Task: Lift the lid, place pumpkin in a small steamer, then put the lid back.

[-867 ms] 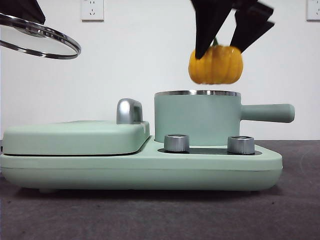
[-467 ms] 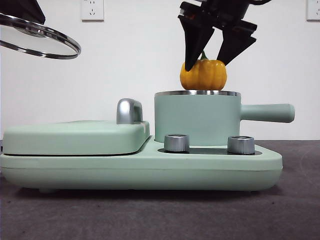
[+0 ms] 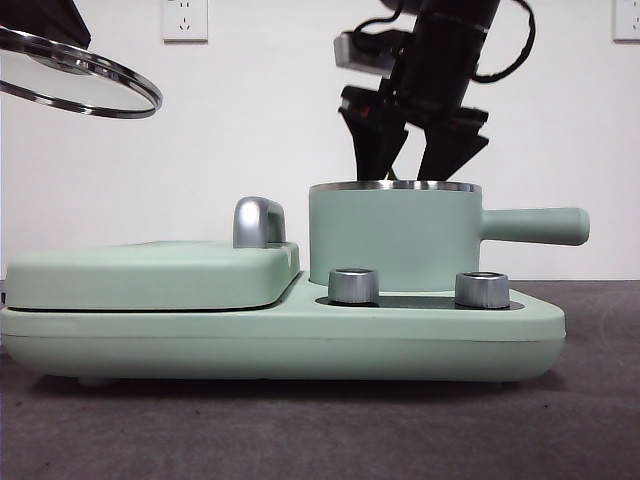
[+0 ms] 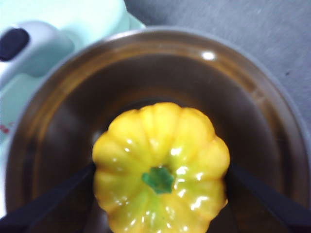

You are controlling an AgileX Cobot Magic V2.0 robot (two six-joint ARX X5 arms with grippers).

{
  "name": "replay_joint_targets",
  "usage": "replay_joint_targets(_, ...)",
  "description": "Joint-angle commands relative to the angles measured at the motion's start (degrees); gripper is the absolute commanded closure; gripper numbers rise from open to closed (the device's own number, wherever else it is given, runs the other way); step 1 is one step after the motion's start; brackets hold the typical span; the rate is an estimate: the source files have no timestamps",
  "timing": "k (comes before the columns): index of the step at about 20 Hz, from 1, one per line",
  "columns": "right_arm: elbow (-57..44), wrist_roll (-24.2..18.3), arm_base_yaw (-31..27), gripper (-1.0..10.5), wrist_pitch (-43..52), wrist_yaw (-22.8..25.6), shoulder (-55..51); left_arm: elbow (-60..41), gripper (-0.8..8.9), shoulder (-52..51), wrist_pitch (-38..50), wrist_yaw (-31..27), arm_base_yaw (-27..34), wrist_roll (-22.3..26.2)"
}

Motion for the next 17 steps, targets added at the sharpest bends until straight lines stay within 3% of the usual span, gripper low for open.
replay_joint_targets(1,1.6,-1.3,0.1,6.2,0.8,-1.0,2.4,0.9,8.04,0.2,1.9,0.3,-0.1,0.0)
replay_joint_targets(12,1.6,-1.8,0.1,6.1,2.3,-1.8,6.3,0.9,8.03,0.2,1.9,0.2,-0.1,0.0)
replay_joint_targets(17,1.7,-1.9,0.1,5.0,2.4,-2.5,6.3,0.9,8.03,0.2,1.9,0.3,-0.1,0.0)
